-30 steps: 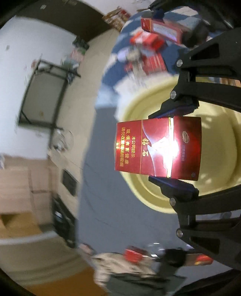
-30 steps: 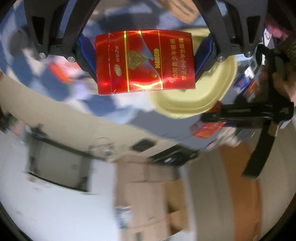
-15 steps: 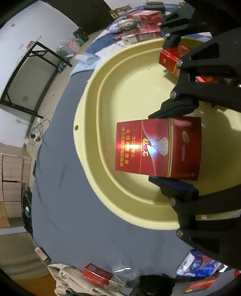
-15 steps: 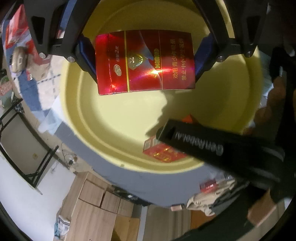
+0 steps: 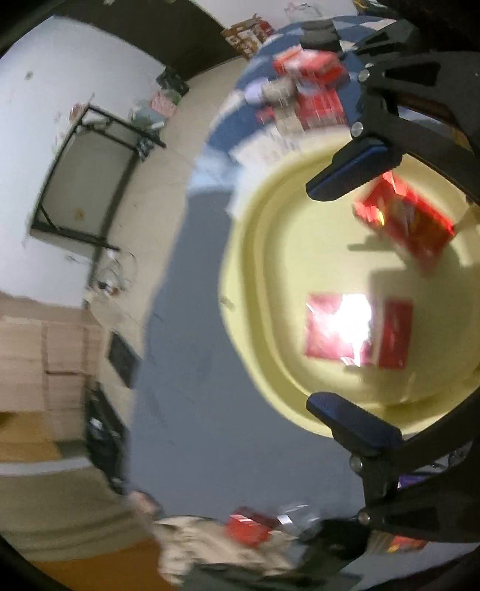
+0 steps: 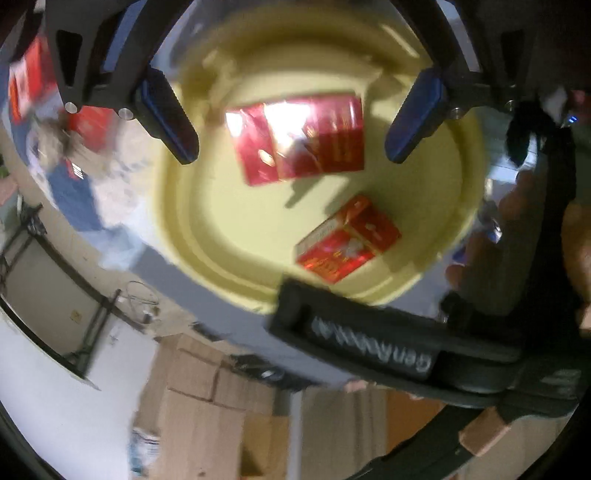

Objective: Organize rigid objects

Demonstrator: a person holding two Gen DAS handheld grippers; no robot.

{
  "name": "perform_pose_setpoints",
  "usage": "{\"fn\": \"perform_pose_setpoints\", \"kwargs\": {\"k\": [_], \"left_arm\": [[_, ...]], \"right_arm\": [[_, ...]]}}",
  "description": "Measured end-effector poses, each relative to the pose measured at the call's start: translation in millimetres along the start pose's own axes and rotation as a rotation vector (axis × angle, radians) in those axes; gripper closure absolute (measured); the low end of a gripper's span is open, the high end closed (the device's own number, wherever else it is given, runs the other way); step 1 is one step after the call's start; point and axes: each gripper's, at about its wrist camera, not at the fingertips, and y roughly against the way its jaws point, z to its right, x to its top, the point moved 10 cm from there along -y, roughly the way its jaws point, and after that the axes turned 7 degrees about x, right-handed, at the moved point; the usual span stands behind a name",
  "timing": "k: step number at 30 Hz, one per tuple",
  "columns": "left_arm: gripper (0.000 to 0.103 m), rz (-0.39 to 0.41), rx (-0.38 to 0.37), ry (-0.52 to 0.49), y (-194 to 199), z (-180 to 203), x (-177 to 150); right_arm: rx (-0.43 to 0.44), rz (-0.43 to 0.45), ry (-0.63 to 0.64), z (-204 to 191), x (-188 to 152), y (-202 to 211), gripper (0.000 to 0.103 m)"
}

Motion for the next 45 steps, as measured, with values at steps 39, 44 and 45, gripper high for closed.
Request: {"fn": "perform_pose_setpoints", "kwargs": {"k": [39,44,45], "left_arm": [[0.002,-0.08,-0.319,-0.514,-41.6,336.0,-58.0],[0.038,-0.083,-0.306,-0.526,-45.6,340.2,-60.0],[0.039,-0.078,-0.293,-0.532,-46.2,338.5,-60.2]], "right_arm": [[-0.414,0.064,-0.574,308.9,-213.9,165.9,0.0],[-0.43,0.088,-0.587,319.6,-218.2,160.6,0.009],[-0.433,0.088,-0.59,321.4,-219.8,159.9,0.018]]}}
